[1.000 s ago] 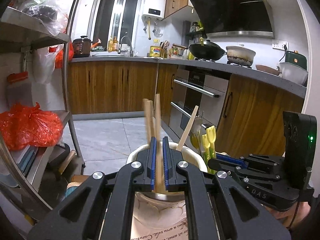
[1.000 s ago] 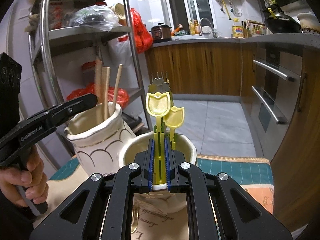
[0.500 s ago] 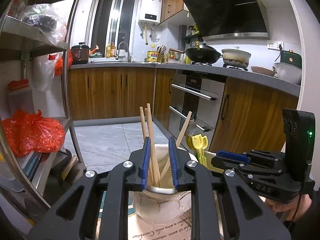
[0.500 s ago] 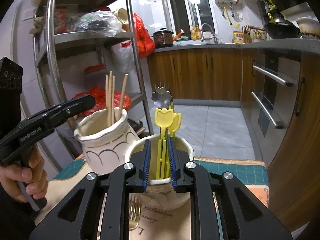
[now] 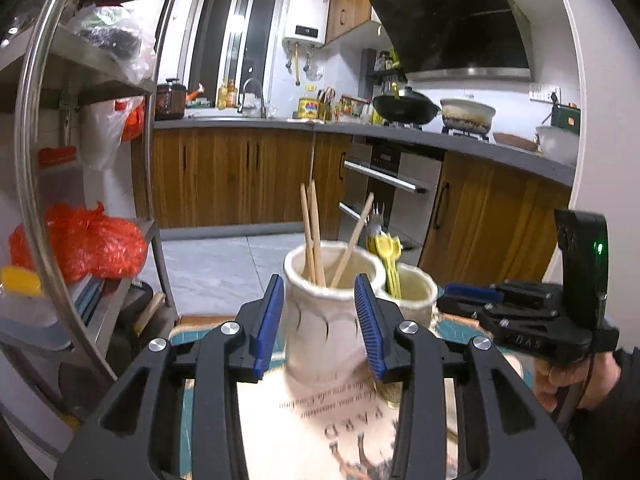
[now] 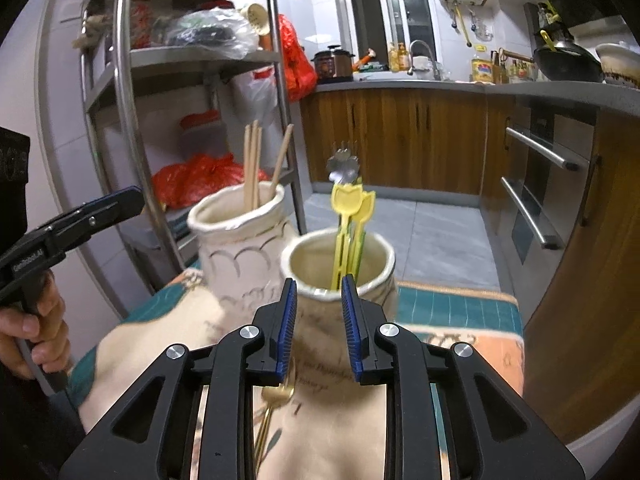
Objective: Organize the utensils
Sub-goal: 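Open both tools and move them back down to the cloth, then grasp the last chopstick with the left tool while the right tool grasps the gold fork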
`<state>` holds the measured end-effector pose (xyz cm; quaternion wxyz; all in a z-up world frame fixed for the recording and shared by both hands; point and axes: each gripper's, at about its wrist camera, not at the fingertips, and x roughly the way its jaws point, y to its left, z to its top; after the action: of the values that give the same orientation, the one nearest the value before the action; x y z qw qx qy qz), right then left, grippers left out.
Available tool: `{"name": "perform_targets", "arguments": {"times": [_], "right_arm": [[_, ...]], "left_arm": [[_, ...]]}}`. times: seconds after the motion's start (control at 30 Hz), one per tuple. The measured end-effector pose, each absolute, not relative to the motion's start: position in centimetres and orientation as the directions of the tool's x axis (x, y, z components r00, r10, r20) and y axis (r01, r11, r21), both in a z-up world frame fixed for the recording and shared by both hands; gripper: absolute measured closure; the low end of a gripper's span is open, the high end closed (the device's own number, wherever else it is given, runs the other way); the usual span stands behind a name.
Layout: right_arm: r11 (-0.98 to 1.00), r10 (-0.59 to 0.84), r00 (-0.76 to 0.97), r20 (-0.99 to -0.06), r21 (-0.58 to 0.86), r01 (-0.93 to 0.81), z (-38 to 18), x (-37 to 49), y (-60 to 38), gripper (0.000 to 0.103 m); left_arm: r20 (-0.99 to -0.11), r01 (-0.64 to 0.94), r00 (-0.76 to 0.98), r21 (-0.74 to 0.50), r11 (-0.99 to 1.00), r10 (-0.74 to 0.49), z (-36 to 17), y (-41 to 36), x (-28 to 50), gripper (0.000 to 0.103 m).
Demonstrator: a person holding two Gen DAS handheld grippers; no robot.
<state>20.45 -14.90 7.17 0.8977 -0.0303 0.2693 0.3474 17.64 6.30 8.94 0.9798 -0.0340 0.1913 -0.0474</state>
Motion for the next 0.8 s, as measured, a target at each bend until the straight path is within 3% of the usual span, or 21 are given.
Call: {"name": "perform_targets", "arguments": {"times": [0.47,0.8], "right_arm": [[0.697,0.623,0.418,-0.661,0.226,-0.681,3.5,17.7,-14.8,0.072],[0.676,0.555,0.314,-0.770,0.199,-0.709,0.7,17.0,-12.9,0.072]], "left_arm": [[-0.583,0.144,0.793,-0.107,0.984,-0.179,2.9,4.6,14.9,0.066],[-0.675,0.229,0.693,-0.125,0.965,-0.252,0.1,1.9,14.7,0.066]]}}
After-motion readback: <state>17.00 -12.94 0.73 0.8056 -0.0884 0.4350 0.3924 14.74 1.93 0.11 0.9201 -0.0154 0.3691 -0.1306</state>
